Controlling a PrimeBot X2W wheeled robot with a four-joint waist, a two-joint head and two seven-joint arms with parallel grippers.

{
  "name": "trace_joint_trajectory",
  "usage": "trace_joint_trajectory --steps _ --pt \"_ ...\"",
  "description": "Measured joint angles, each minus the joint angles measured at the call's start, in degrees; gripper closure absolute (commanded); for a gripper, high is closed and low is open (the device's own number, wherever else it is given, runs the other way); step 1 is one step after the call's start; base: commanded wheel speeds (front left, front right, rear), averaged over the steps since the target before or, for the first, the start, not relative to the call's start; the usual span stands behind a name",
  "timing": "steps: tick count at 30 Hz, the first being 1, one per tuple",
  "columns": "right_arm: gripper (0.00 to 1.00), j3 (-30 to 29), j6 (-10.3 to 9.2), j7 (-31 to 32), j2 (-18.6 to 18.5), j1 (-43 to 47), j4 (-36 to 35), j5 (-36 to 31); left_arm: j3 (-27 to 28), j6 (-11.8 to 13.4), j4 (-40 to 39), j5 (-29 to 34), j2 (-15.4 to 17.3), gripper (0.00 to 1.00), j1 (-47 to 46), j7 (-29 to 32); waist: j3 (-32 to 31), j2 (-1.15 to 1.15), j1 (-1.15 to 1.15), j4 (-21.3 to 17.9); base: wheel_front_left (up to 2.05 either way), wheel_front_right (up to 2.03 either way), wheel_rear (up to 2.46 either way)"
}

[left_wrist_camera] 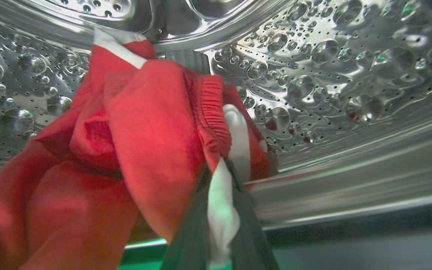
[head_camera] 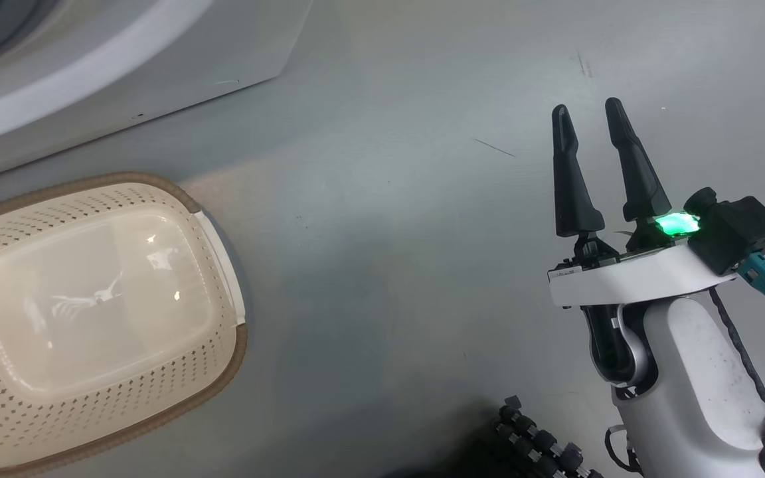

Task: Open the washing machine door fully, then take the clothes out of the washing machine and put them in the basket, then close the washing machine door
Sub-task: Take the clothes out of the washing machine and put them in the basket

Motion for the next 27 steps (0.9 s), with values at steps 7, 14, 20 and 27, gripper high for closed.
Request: trace_joint_trajectory --steps 7,14,20,27 --pt "0.00 -0.79 0.00 0.00 0.00 -0.04 0.41 -1.11 -0.12 -0.55 0.20 -0.02 -1.66 1.00 0.45 -4.41 -1.04 0.00 0.00 1.17 0.00 0.00 0.00" --pt "0.00 -1.63 0.00 0.00 -0.01 -0.04 0.87 -2.91 -0.49 -1.01 0.18 -0.02 -3.48 1.00 3.75 -9.56 -2.46 0.00 0.00 2.78 0.00 0.00 0.00" --pt "0.00 -1.96 0.00 0.00 -0.01 0.02 1.19 -4.19 -0.43 -1.02 -0.23 -0.02 -5.02 1.00 6.53 -14.64 -4.02 0.00 0.00 4.36 0.00 0.00 0.00" --pt "0.00 -2.11 0.00 0.00 -0.04 0.85 2.03 -6.11 -0.53 -1.23 -1.77 -0.05 -7.79 1.00 11.33 -22.17 -6.78 0.00 0.00 6.39 0.00 0.00 0.00"
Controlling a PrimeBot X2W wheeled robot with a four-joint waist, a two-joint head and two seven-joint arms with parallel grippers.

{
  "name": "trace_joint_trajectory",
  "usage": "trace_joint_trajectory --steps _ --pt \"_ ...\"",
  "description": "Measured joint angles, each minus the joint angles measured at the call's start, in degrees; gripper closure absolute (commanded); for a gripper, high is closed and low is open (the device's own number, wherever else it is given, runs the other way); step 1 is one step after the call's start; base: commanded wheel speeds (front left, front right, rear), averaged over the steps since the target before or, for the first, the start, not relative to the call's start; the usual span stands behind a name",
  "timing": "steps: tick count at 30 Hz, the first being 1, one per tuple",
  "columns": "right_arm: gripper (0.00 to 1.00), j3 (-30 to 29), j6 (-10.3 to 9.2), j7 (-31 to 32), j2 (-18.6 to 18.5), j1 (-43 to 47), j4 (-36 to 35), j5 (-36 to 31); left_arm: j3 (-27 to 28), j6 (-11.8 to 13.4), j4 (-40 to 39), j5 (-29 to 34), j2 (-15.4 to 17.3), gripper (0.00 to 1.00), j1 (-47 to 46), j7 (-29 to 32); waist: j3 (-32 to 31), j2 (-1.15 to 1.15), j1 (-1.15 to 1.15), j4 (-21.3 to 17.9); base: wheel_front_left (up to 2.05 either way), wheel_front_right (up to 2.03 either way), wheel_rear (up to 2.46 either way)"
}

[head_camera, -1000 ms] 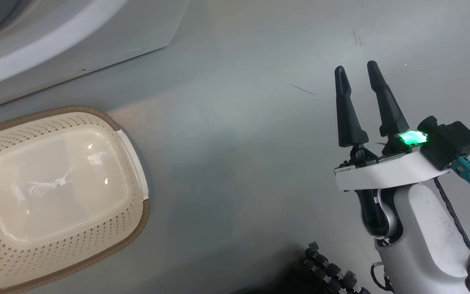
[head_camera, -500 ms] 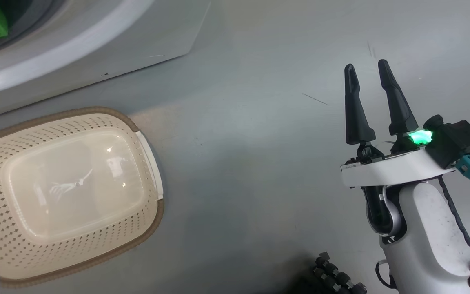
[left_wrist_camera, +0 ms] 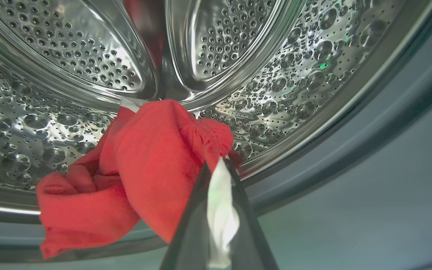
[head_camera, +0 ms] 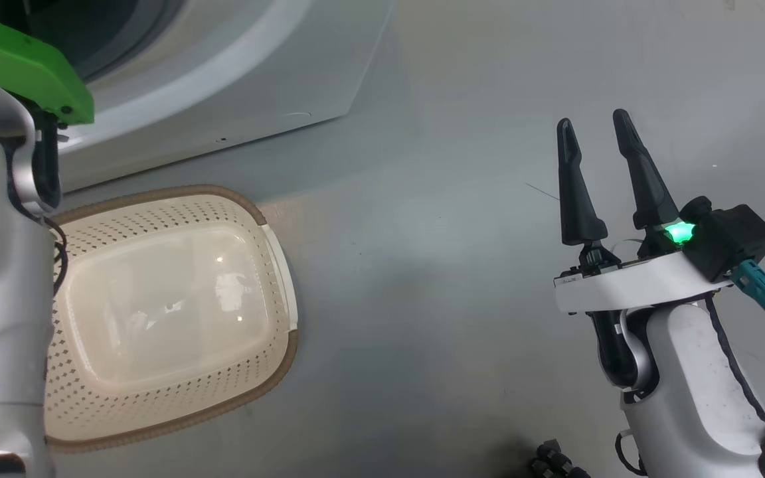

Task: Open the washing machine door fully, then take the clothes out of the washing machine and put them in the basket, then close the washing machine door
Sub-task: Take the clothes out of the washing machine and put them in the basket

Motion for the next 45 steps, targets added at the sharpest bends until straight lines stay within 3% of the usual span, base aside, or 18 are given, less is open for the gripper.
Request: trace_joint_trajectory --steps 15,45 --pt "0.00 -0.18 0.01 0.00 -0.05 3.56 0.89 -2.59 -1.55 -0.09 -5.02 0.03 -3.82 1.00 9.67 -10.88 -7.03 0.00 0.00 3.61 0.00 0.00 0.00" --pt "0.00 -0.16 0.01 0.00 -0.08 10.56 1.29 -4.99 -3.35 1.71 -23.92 3.23 -6.54 1.00 24.34 -13.60 -18.74 0.00 0.00 11.55 0.00 0.00 0.00"
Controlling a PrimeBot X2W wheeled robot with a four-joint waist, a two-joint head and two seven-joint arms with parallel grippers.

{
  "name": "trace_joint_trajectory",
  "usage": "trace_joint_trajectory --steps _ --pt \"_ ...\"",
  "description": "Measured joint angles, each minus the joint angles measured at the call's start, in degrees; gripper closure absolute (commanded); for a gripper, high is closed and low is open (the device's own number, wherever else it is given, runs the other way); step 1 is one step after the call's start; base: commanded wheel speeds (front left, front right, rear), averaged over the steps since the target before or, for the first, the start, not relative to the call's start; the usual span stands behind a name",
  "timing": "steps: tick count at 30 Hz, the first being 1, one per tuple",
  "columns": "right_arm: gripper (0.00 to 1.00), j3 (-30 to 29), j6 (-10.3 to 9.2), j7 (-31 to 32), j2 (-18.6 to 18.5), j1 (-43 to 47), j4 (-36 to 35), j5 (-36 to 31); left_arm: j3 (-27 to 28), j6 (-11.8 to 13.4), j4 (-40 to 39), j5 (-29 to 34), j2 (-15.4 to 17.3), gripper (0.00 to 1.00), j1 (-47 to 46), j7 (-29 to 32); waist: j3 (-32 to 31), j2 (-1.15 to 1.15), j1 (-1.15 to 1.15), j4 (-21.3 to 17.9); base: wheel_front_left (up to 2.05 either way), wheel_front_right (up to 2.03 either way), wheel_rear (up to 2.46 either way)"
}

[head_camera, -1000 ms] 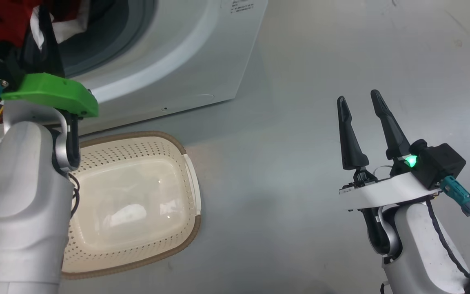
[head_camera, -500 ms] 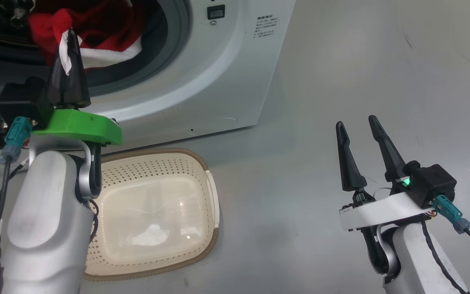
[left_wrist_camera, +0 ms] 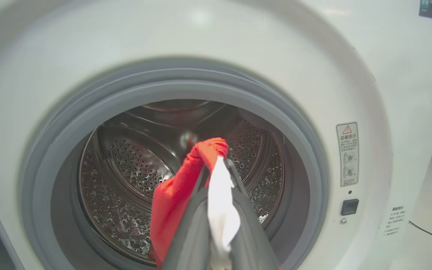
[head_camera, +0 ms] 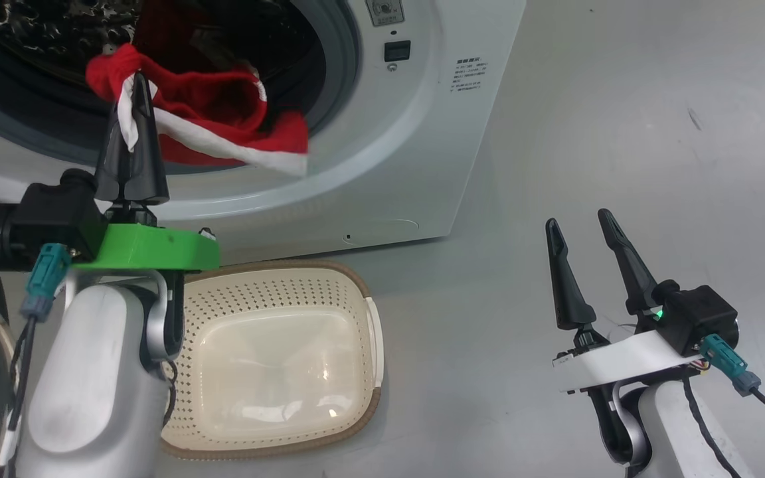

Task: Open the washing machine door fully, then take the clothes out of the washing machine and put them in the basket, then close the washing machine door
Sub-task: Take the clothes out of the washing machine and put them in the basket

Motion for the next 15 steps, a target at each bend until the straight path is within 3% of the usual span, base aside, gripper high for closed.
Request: trace_joint_trajectory --steps 15 --pt "0.00 0.54 0.00 0.00 -0.03 2.12 -0.01 -0.52 -2.15 0.57 -8.56 0.32 -0.83 1.00 8.94 -0.01 -2.77 0.00 0.00 2.79 0.00 0.00 0.00"
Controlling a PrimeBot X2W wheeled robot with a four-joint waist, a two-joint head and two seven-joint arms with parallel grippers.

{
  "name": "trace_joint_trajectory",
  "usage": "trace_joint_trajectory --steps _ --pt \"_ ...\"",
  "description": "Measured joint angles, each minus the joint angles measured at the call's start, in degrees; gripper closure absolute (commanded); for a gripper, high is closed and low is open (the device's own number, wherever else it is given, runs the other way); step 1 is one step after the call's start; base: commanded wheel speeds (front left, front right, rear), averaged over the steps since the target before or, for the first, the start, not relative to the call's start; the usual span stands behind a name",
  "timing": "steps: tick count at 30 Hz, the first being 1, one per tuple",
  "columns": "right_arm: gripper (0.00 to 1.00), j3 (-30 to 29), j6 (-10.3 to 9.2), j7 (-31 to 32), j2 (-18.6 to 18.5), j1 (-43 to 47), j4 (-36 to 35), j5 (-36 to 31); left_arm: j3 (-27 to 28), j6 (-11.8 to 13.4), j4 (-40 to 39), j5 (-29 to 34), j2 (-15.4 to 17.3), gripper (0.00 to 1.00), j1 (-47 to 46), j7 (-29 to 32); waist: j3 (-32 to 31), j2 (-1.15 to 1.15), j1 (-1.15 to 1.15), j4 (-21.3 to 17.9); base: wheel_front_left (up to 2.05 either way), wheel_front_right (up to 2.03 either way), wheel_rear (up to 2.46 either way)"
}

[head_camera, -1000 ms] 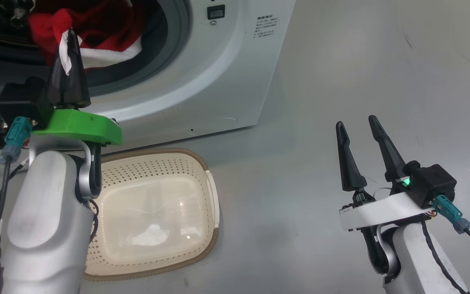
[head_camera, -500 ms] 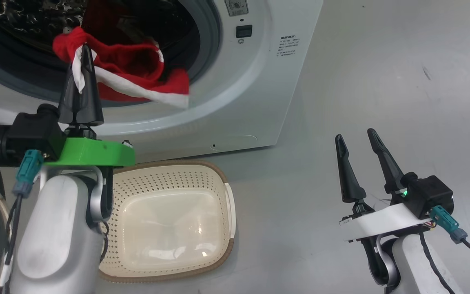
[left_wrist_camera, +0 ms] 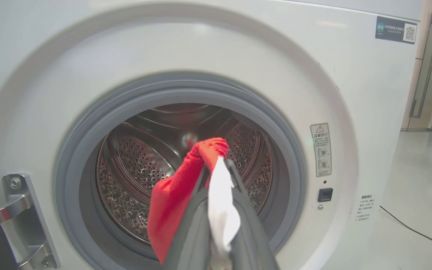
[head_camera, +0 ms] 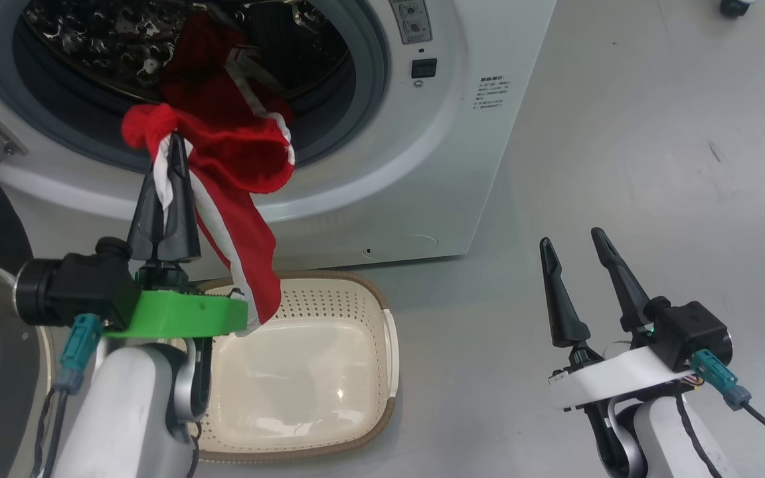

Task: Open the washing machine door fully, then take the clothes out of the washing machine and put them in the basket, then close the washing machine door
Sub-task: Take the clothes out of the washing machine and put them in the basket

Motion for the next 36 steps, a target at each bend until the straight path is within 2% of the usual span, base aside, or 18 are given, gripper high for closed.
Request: trace_joint_trajectory --steps 6,17,27,36 --pt "0.00 0.68 0.00 0.00 0.01 0.12 -0.01 -0.45 -1.68 0.01 -0.66 -0.24 -0.07 1.00 4.44 0.87 -0.12 0.00 0.00 0.33 0.00 0.00 0.00" --pt "0.00 1.78 0.00 0.00 -0.01 0.18 -0.90 -0.94 -3.75 0.46 4.32 -2.13 -0.21 1.00 10.39 4.92 1.61 0.00 0.00 0.12 0.00 0.00 0.00" --pt "0.00 2.81 0.00 0.00 -0.04 -0.97 -2.24 -0.99 -3.88 0.48 13.03 -4.11 -0.34 1.00 9.96 6.16 5.93 0.00 0.00 -1.35 0.00 0.00 0.00" --pt "0.00 2.72 0.00 0.00 -0.10 -4.27 -3.96 -0.15 -2.75 0.49 22.72 -5.09 -0.49 1.00 2.88 7.69 11.63 0.00 0.00 -4.27 0.00 0.00 0.00"
